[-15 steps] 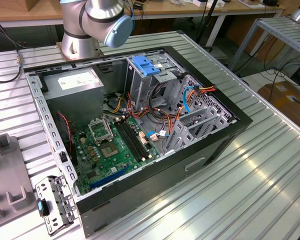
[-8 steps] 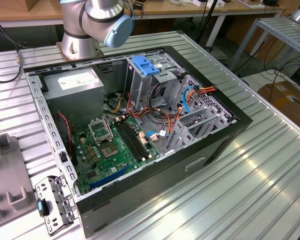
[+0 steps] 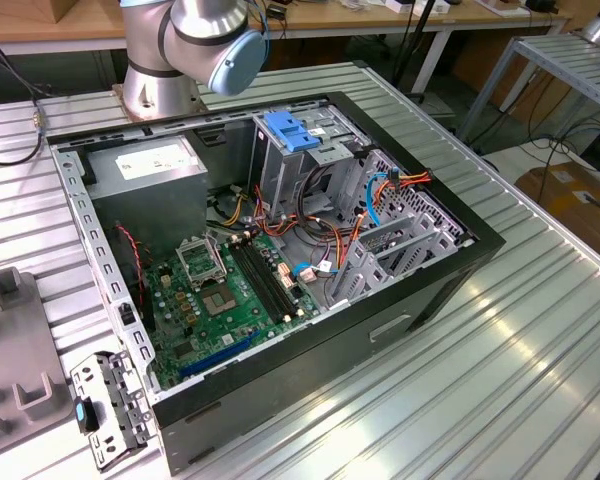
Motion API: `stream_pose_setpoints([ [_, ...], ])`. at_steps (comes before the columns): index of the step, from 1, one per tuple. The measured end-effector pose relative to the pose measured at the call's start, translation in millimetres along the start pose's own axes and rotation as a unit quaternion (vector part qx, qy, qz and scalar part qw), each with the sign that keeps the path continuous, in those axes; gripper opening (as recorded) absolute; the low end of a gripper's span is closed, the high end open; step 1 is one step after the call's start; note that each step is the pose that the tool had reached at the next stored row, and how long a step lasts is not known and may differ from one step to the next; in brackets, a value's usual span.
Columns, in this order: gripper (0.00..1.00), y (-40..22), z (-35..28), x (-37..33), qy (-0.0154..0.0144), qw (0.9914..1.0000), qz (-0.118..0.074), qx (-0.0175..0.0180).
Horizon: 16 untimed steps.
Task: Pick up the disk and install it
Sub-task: 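Pick up the disk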
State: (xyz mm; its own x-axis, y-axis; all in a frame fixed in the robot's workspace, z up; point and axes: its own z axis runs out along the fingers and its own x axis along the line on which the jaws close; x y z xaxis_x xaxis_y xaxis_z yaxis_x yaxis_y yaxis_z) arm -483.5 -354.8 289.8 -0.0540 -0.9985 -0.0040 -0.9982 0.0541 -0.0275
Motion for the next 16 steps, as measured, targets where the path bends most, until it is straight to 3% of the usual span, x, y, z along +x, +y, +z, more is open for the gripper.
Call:
stream_pose_setpoints([
  [7, 0.6, -0.2, 0.0, 0.0, -0.0004, 1.0, 0.0, -0.0011],
  [9, 0.6, -0.5, 0.0, 0.0, -0.0007, 0.99999, 0.0, -0.0038],
  [16, 0.6, -0.9, 0.1, -0.1, -0.0009, 0.99999, 0.0, -0.0044],
])
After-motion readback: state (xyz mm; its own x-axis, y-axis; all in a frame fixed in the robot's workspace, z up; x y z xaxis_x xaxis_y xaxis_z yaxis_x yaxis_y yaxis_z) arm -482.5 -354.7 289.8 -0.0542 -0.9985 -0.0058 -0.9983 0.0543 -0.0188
